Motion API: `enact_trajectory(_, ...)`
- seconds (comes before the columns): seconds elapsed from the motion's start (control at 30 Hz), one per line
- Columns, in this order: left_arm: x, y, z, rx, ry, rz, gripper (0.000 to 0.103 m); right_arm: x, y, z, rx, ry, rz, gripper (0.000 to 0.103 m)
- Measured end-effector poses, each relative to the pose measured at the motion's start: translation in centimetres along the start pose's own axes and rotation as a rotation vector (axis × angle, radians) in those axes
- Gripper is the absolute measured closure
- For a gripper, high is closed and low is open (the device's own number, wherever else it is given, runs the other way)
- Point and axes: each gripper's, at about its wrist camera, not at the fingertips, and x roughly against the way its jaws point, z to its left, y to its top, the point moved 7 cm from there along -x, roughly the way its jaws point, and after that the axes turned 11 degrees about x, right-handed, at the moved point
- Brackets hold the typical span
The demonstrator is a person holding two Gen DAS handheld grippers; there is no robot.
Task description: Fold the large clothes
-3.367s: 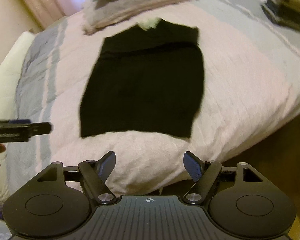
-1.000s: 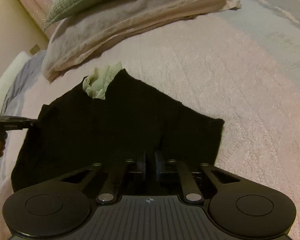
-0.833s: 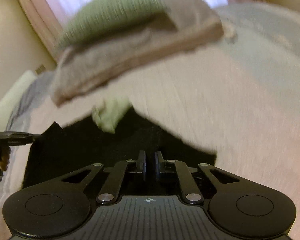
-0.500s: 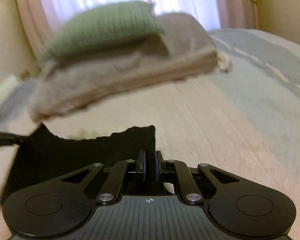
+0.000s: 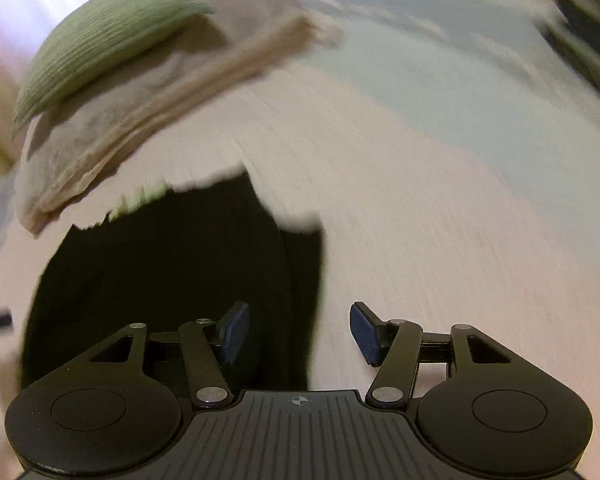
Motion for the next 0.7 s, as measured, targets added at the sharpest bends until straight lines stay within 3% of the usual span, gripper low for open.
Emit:
enact_trajectory(0.1, 1.5, -4.0, 1.7, 0.168, -0.038, 0.045, 0.061, 2.1, -3.3, -0.2, -0.071, 0.005, -0.018, 0.05)
enact_trajectory(0.17, 0.9, -5.6, 2.7, 0.239, -0.029, 0.052, 0.049, 1.4, -3.7, 0.9, -0.087, 0.025, -0.01, 0.05)
enact_trajectory(0.2, 0.0, -6.1, 3.4, 0.283, -0.032, 0.053, 0.049, 0.5, -4.0, 1.1, -0.089, 0.028, 0.003, 0.05)
enact_trajectory(0.23, -0.8, -6.3, 3.9, 0.322, -0.039, 0.053, 0.052, -0.3, -4.2, 1.1, -0.109, 0.021, 0.014, 0.05)
enact_trajectory(0.3, -1.6, -6.0, 4.5, 0.396, -0.078, 0.02, 0.069, -1.6, -4.3, 0.4, -0.246, 0.07, -0.022, 0.055)
enact_trajectory(0.33, -1.6, -5.8, 4.5, 0.407, -0.094, 0.003, 0.089, -1.8, -4.3, 0.0, -0.344, 0.135, -0.055, 0.087)
enact_trajectory(0.37, -1.5, -5.5, 4.4, 0.4, -0.1, -0.007, 0.096, -1.9, -4.4, -0.2, -0.394, 0.157, -0.06, 0.095)
enact_trajectory(0.53, -0.1, -4.3, 4.5, 0.276, -0.083, -0.075, 0.096, -0.6, -4.3, -1.5, -0.369, 0.016, -0.109, 0.097)
enact_trajectory(0.6, -1.8, -4.6, 5.9, 0.269, -0.056, -0.039, 0.095, -2.0, -5.1, -1.8, -0.379, -0.007, -0.071, 0.097)
enact_trajectory(0.7, -2.8, -4.2, 5.1, 0.231, -0.034, -0.004, 0.094, -2.2, -4.3, -0.8, -0.286, -0.057, -0.013, 0.091)
